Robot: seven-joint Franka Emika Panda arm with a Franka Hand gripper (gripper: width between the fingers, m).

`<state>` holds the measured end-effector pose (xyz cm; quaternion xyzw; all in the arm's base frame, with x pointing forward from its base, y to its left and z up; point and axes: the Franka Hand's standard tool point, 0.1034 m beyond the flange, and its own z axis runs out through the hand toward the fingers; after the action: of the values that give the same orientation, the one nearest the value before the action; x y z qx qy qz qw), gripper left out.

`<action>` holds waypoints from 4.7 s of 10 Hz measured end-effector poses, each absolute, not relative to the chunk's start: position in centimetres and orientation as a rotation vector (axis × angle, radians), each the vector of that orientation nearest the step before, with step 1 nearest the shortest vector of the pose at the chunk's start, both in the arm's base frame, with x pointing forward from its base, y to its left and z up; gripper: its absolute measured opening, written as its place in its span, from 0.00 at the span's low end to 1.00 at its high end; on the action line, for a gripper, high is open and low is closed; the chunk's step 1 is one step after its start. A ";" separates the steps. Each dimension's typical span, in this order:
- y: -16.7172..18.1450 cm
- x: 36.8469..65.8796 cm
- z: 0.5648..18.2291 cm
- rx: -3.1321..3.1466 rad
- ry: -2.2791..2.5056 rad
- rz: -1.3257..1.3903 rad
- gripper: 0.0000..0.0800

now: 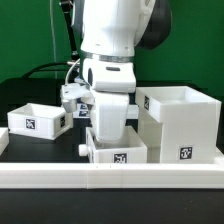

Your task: Assemble drawer

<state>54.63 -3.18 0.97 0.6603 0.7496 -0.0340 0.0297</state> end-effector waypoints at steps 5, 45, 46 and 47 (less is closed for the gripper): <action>-1.8 54.7 0.8 2.033 2.314 -0.119 0.05; -7.4 54.9 3.8 2.189 2.388 -0.046 0.81; -7.3 55.0 3.1 2.180 2.446 -0.018 0.81; -7.2 55.3 2.5 2.189 2.478 0.008 0.81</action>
Offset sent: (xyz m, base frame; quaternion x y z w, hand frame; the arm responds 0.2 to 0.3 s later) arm 0.0081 0.0073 0.0019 -0.0085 -0.0227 -0.0290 0.9993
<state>55.31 -7.24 2.50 0.6598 0.7469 0.0023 -0.0824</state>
